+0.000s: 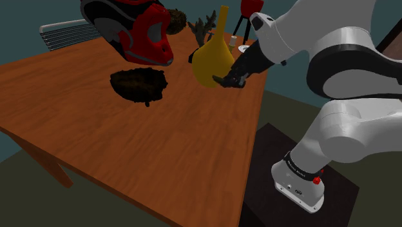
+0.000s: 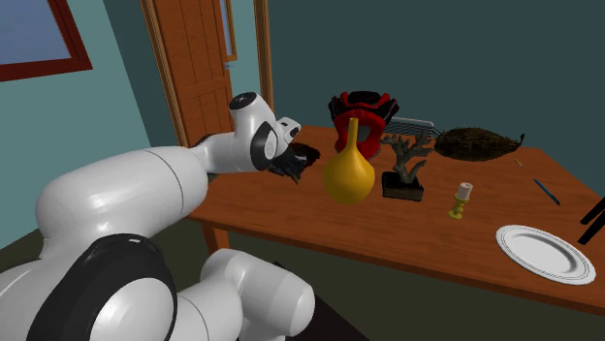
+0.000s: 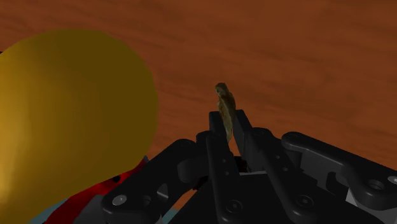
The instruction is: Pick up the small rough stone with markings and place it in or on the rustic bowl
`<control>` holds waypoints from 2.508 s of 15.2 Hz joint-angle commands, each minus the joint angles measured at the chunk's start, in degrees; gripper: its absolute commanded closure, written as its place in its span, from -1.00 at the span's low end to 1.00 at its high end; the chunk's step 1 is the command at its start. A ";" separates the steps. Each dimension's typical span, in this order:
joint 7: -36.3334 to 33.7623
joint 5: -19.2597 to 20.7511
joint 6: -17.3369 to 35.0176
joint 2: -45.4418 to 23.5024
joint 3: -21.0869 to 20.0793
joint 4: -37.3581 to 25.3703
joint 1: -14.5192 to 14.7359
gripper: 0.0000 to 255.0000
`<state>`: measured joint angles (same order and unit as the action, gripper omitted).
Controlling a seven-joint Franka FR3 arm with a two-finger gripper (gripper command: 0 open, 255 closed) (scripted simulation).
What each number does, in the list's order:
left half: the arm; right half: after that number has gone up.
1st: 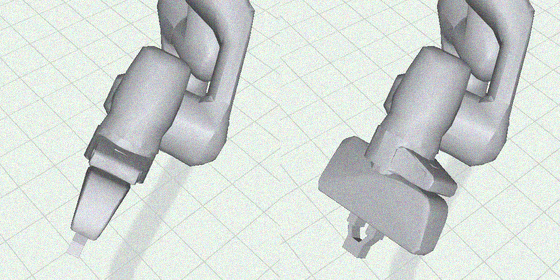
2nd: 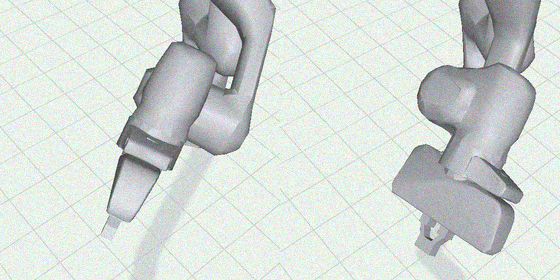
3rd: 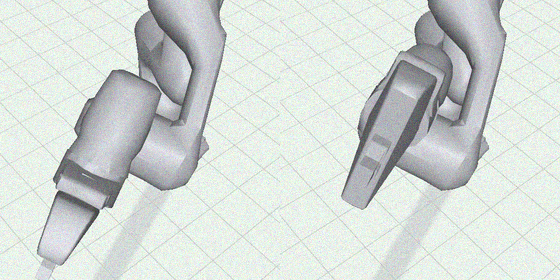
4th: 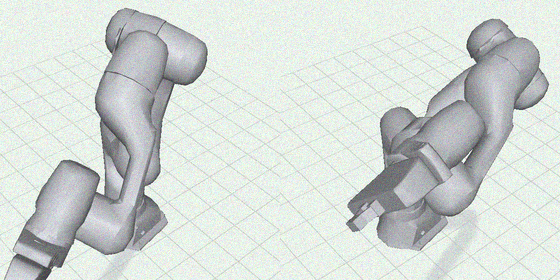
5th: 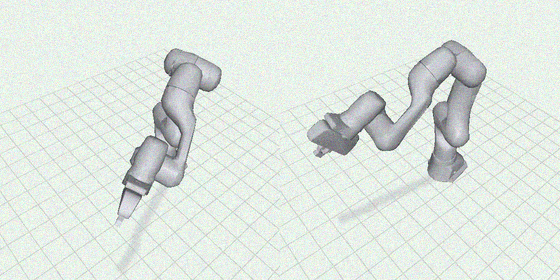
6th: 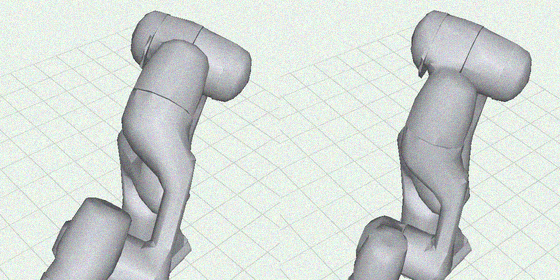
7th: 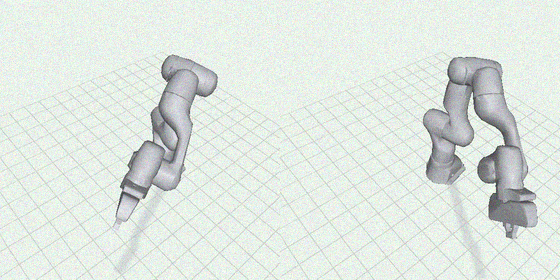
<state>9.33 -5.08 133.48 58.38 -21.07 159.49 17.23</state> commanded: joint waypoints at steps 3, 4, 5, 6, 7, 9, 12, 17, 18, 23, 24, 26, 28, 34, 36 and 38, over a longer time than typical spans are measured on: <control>0.63 0.45 -3.22 0.32 0.92 -2.94 -0.31 1.00; 0.77 0.55 -3.93 0.28 1.11 -3.70 -0.41 1.00; 0.90 0.66 -4.64 0.24 1.30 -4.48 -0.51 1.00; 1.03 0.77 -5.34 0.17 1.48 -5.26 -0.61 1.00; 1.16 0.87 -6.04 0.09 1.66 -6.05 -0.72 1.00; 1.41 1.08 -7.41 -0.11 2.00 -7.65 -0.92 1.00; 1.76 1.38 -9.43 -0.50 2.48 -10.10 -1.23 1.00; -0.88 1.78 -5.38 -10.38 -1.53 -16.24 -4.08 1.00; -1.60 2.06 -4.57 -12.77 -2.62 -17.90 -4.92 1.00; -5.83 4.82 -1.85 -24.43 -8.63 -27.10 -9.81 1.00; -6.84 5.71 -1.57 -26.76 -9.98 -29.12 -10.91 1.00; -9.08 7.91 -1.29 -31.46 -12.86 -33.37 -13.22 1.00; -11.64 10.76 -1.41 -36.33 -16.06 -37.90 -15.68 1.00; -22.57 26.09 -5.51 -54.40 -27.09 -54.20 -21.69 1.00; -23.29 26.63 -4.15 -54.51 -26.71 -52.79 -21.31 1.00; -24.04 27.23 -2.81 -54.66 -26.71 -51.43 -21.31 1.00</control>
<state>-14.31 21.76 130.15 3.90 -47.72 107.62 -4.05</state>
